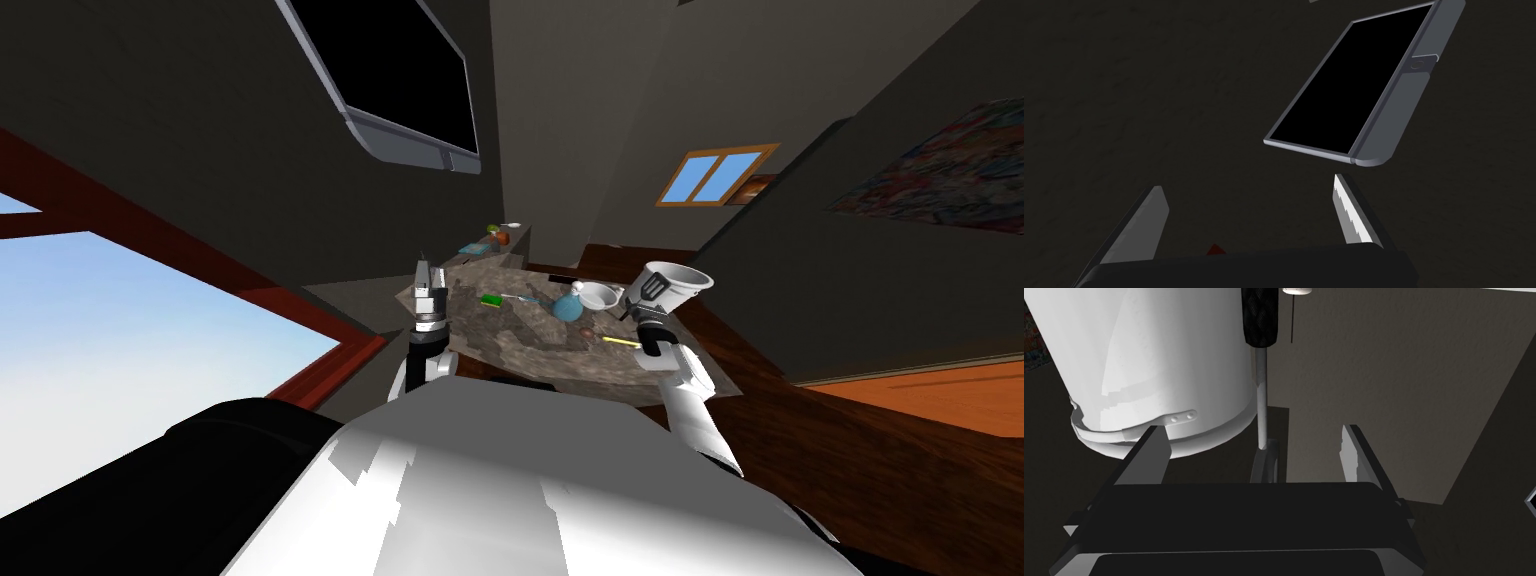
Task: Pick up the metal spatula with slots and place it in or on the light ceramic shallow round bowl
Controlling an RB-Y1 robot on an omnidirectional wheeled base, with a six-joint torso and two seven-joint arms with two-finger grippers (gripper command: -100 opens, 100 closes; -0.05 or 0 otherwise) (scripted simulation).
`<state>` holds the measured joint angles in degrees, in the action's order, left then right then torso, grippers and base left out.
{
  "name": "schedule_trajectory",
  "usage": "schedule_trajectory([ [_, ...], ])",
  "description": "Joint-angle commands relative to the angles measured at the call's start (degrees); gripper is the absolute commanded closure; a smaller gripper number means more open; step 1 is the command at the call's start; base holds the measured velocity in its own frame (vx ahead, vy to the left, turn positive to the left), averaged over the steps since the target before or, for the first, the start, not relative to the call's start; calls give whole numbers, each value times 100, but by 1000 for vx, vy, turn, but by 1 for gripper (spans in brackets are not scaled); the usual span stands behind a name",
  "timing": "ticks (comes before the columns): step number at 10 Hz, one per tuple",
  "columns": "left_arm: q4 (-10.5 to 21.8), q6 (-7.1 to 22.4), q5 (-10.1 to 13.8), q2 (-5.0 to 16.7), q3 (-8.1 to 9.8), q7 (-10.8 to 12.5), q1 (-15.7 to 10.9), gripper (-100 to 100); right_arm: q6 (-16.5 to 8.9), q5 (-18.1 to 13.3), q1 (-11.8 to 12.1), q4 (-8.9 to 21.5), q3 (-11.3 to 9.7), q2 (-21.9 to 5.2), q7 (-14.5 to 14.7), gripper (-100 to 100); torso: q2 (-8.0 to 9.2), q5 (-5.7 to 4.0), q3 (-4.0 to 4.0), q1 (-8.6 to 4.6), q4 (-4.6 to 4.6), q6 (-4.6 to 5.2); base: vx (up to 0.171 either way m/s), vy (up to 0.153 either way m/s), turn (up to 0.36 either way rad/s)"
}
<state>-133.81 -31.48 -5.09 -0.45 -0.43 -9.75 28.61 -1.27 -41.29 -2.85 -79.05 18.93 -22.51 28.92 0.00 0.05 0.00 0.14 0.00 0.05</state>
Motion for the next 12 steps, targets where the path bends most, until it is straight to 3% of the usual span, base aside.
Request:
schedule_trajectory([
  [1,0,0,0,0,0,0,0,0,119,-49,-118,244,39,-27,-34,-100,0,0,0,0,0,0,8,36,-48],
  [4,0,0,0,0,0,0,0,0,436,-183,-490,730,79,-196,-177,-100,2,-2,1,-5,0,-1,10,39,-70],
  [5,0,0,0,0,0,0,0,0,436,-183,-490,832,79,-196,-177,-100,1,0,1,-1,0,-1,10,41,-52],
  [6,0,0,0,0,0,0,0,0,595,-251,-676,1054,99,-281,-248,-100,1,-1,1,-3,0,-1,8,47,-93],
  [7,0,0,0,0,0,0,0,0,595,-251,-676,1126,99,-281,-248,-100,2,0,1,0,0,0,7,41,-44],
  [10,0,0,0,0,0,0,0,0,912,-385,-1048,1616,138,-451,-391,-100,2,-1,1,-4,0,-1,9,43,-75],
  [11,0,0,0,0,0,0,0,0,912,-385,-1048,1713,138,-451,-391,-100,2,0,1,-1,0,0,8,38,-48],
  [12,0,0,0,0,0,0,-1,0,1071,-453,-1234,1898,158,-535,-462,-100,2,-1,1,-4,0,-2,14,40,-90],
])
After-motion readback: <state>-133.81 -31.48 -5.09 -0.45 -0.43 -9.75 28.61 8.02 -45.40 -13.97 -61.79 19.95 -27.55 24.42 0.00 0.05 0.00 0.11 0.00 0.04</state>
